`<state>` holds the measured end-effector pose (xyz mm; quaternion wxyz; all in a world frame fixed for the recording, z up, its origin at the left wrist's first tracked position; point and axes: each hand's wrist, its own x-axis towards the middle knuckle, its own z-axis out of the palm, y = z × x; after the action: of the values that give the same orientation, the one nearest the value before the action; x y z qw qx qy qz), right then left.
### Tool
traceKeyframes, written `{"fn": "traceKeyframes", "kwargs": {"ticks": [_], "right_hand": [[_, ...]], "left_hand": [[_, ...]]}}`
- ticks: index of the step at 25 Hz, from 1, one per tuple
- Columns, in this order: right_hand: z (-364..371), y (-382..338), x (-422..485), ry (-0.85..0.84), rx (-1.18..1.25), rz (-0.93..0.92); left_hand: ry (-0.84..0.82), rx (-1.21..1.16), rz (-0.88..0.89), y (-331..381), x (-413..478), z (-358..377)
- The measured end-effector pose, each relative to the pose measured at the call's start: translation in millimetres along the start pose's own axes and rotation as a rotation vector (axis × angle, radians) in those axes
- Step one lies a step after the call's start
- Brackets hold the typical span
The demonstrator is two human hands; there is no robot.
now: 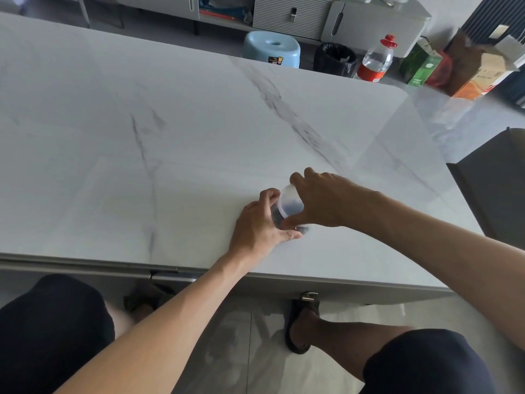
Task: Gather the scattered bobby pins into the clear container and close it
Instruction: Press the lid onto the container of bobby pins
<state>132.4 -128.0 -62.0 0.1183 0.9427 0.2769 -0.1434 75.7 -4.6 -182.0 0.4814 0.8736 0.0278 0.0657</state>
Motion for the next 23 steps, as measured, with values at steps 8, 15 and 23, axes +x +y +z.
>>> {"fn": "traceKeyframes", "kwargs": {"ticks": [8,15,23], "right_hand": [[-15.5,21.8,-8.5,-0.094,0.230,-0.243],[-11.3,-2.5,1.9,0.123,-0.146,0.126],[-5.1,10.7,-11.5,-0.067,0.129,-0.113]], "left_hand": [[0.021,0.021,0.049,0.2,-0.2,0.8],[0.008,0.033,0.047,-0.7,-0.1,0.3],[0.020,0.047,0.039,-0.3,0.2,1.7]]}}
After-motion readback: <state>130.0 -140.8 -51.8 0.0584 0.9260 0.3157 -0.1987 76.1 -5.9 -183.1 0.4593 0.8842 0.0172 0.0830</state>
